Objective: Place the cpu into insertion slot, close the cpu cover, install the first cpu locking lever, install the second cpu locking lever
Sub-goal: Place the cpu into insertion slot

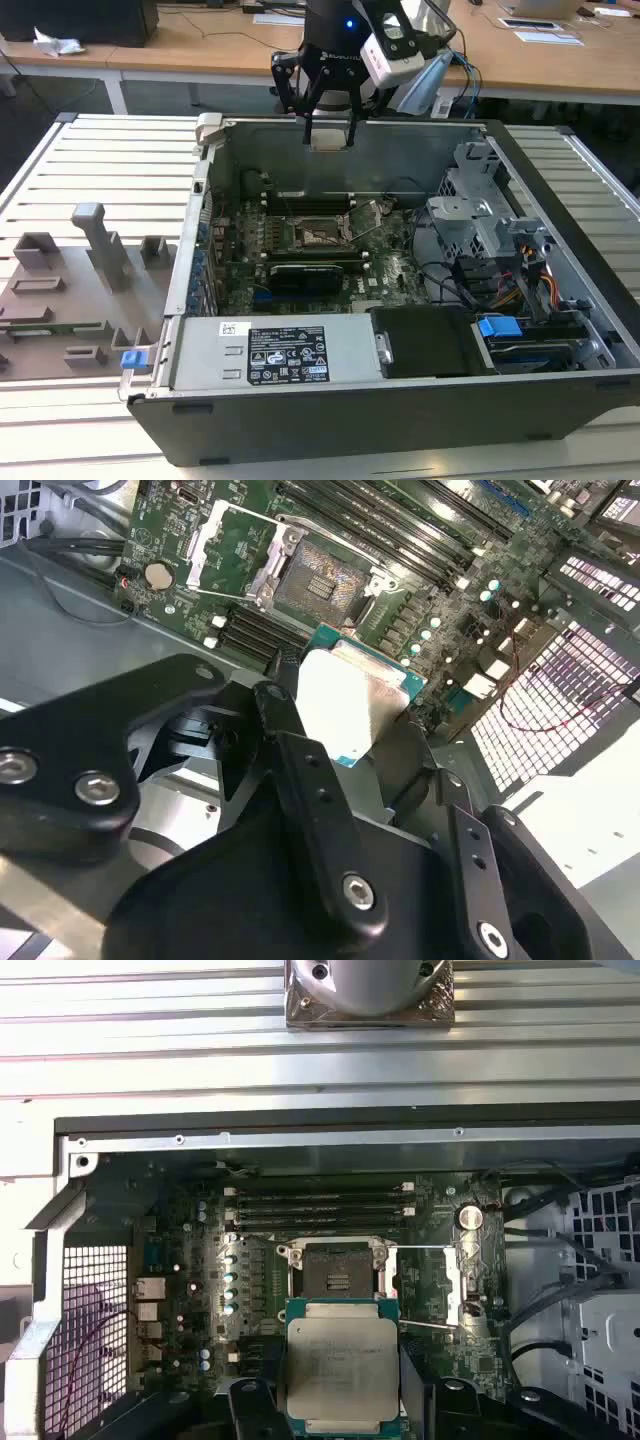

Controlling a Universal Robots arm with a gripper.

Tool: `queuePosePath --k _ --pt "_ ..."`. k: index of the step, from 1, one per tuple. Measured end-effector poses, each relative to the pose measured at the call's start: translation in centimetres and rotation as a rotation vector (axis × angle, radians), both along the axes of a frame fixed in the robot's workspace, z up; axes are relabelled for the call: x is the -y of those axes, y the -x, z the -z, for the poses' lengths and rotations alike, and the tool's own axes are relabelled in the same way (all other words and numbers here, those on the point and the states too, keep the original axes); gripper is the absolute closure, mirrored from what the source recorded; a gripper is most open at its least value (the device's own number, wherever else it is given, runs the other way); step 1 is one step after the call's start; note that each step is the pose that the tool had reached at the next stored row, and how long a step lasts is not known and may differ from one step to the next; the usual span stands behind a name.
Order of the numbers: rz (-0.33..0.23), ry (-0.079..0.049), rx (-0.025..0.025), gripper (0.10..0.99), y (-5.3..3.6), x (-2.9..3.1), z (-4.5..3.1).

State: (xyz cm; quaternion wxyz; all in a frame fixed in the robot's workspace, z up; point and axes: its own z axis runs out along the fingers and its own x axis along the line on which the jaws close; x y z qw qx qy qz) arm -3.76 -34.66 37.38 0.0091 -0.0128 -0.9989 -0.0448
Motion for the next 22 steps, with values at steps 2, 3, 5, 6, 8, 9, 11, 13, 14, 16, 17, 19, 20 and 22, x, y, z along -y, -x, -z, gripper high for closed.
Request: queuePosePath --k 2,3,5,6,8,9,11,13,14,16,17,19,20,22 --pt "0.000 0.001 0.0000 0.545 0.00 0.00 0.11" --pt "0.000 0.001 0.0000 0.545 0.00 0.00 0.19" --pt "0.000 0.001 0.0000 0.545 0.00 0.00 0.39" --pt "0.000 0.001 0.0000 0.545 0.00 0.00 0.45" --pt "0.000 0.001 0.0000 0.545 0.00 0.00 0.70" --pt "0.000 0.001 0.0000 0.545 0.00 0.00 0.76" --pt "0.000 0.001 0.0000 0.545 0.00 0.00 0.98" --pt "0.000 0.001 0.0000 0.545 0.00 0.00 1.13" --pt "0.000 0.001 0.0000 0.545 0.00 0.00 1.26" --pt "0.000 0.001 0.0000 0.545 0.00 0.00 1.49" --pt "0.000 0.001 0.0000 0.545 0.00 0.00 1.63" --pt "0.000 0.001 0.0000 0.545 0.00 0.00 1.91" --pt "0.000 0.001 0.0000 0.545 0.00 0.00 2.04" --pt "0.000 0.001 0.0001 0.545 0.00 0.00 2.22"
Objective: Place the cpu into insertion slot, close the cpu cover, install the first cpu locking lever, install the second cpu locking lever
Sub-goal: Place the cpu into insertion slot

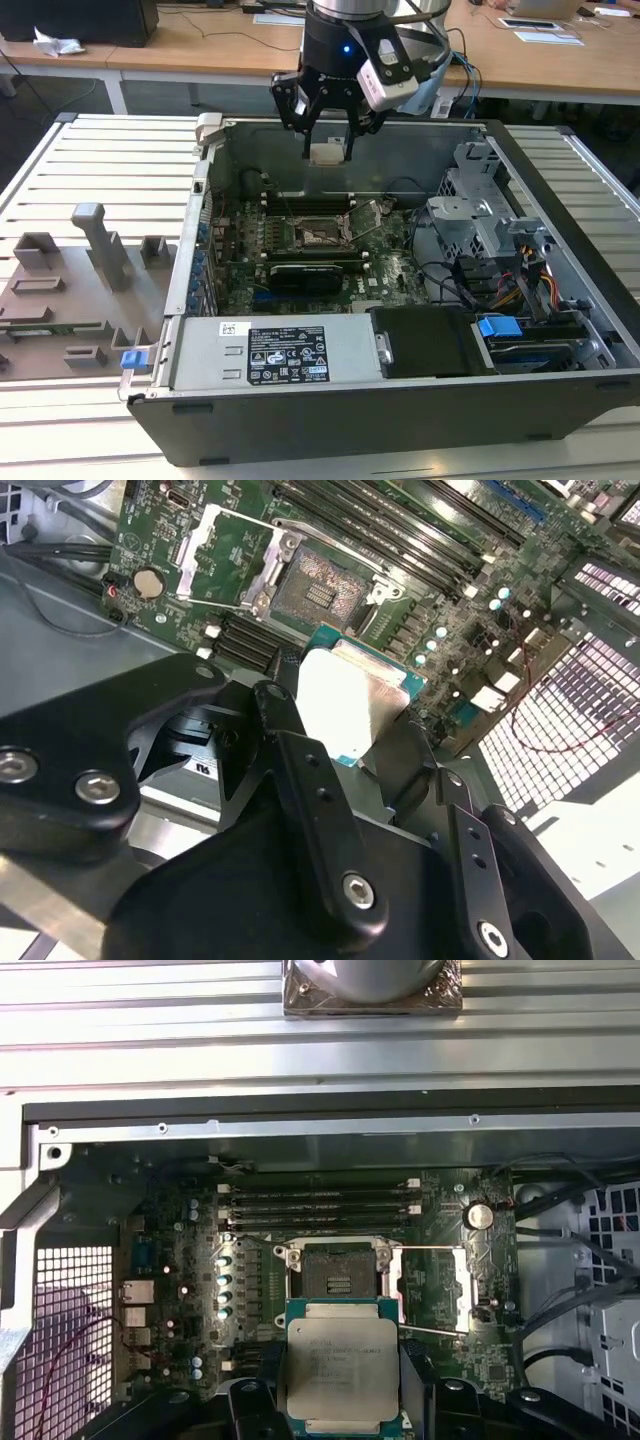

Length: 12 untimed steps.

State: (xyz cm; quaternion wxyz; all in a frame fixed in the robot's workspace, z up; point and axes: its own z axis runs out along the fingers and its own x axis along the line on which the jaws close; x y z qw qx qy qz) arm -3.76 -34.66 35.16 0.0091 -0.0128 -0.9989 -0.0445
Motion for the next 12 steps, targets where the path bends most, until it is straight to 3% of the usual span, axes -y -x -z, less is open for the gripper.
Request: queuePosePath --k 12 --pt "0.000 0.000 -0.0001 0.545 0.00 0.00 1.17"
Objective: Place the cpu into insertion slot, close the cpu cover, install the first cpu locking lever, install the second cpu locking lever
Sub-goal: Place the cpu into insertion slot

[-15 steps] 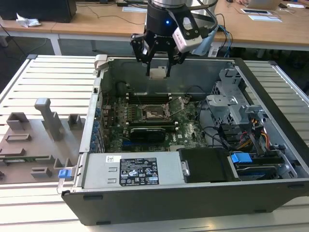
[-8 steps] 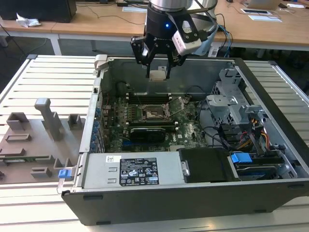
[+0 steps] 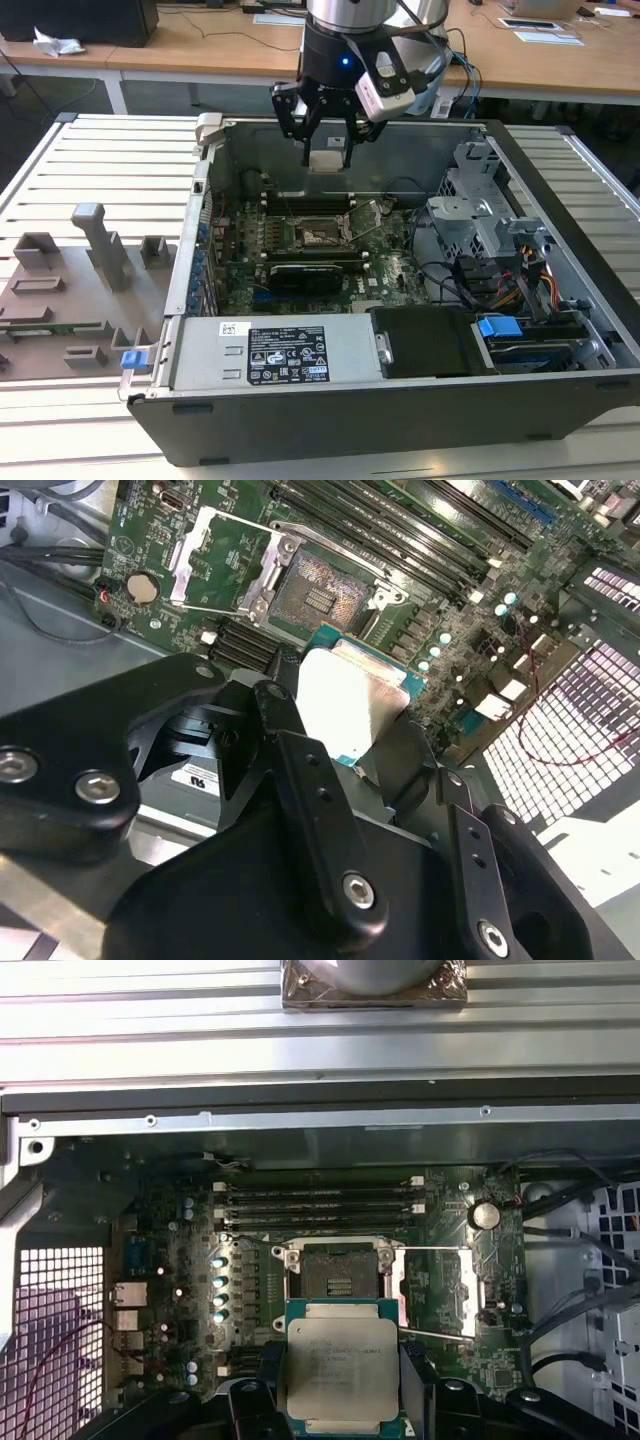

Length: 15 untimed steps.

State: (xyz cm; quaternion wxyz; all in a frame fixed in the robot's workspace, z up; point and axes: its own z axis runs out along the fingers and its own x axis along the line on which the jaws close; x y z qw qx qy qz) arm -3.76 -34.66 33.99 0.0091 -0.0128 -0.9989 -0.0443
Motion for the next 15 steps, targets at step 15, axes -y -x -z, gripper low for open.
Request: queuePosePath --k 15 --pt "-0.003 0.019 0.0000 0.545 -0.51 -0.83 1.49"
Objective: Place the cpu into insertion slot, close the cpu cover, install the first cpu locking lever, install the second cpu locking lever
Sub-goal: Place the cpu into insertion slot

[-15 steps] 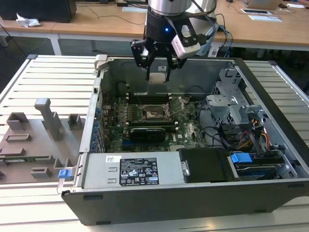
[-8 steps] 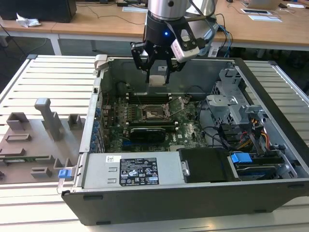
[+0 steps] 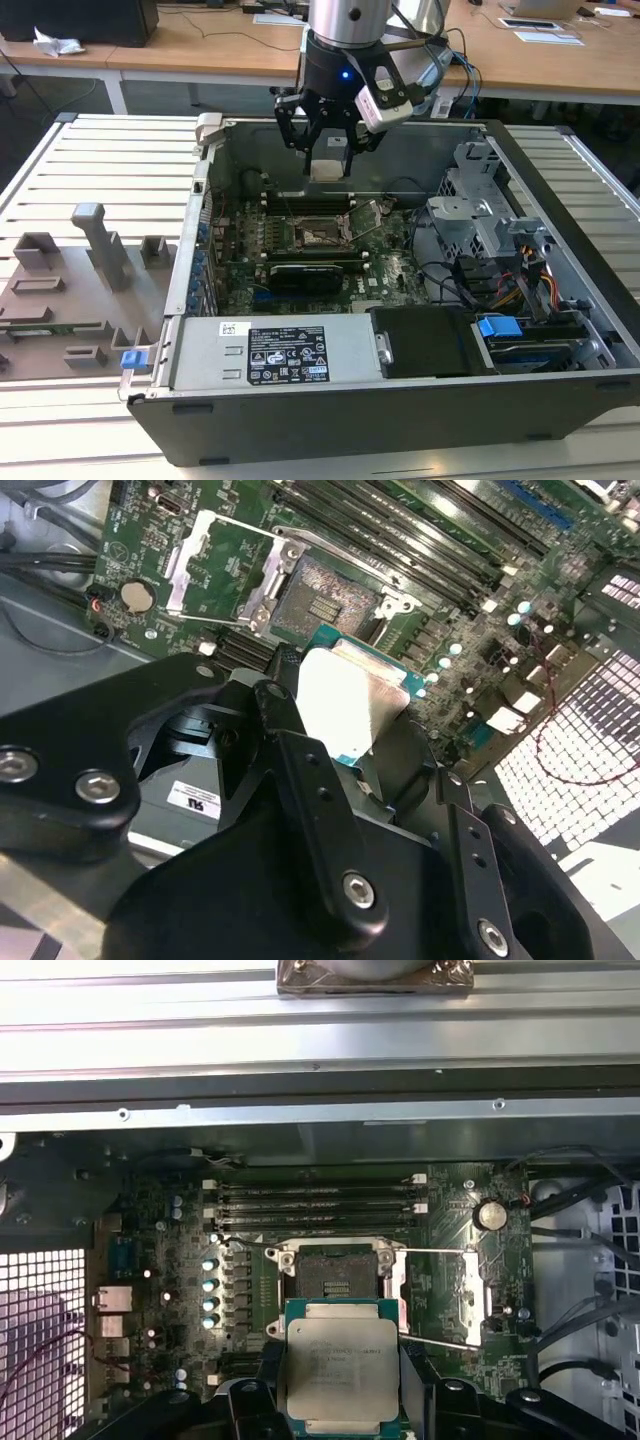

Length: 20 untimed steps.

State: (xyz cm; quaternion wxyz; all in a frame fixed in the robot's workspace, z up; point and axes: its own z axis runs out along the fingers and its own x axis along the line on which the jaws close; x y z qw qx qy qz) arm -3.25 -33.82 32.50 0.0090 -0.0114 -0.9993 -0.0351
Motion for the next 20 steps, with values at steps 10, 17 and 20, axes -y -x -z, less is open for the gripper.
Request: queuePosePath --k 10,17,20 --pt "-0.004 0.007 0.0000 0.545 -1.95 -1.15 0.14" --pt "-0.004 0.007 0.0000 0.545 -2.02 -1.15 0.49" --pt "-0.004 0.007 0.0000 0.545 -2.02 -1.15 0.68"
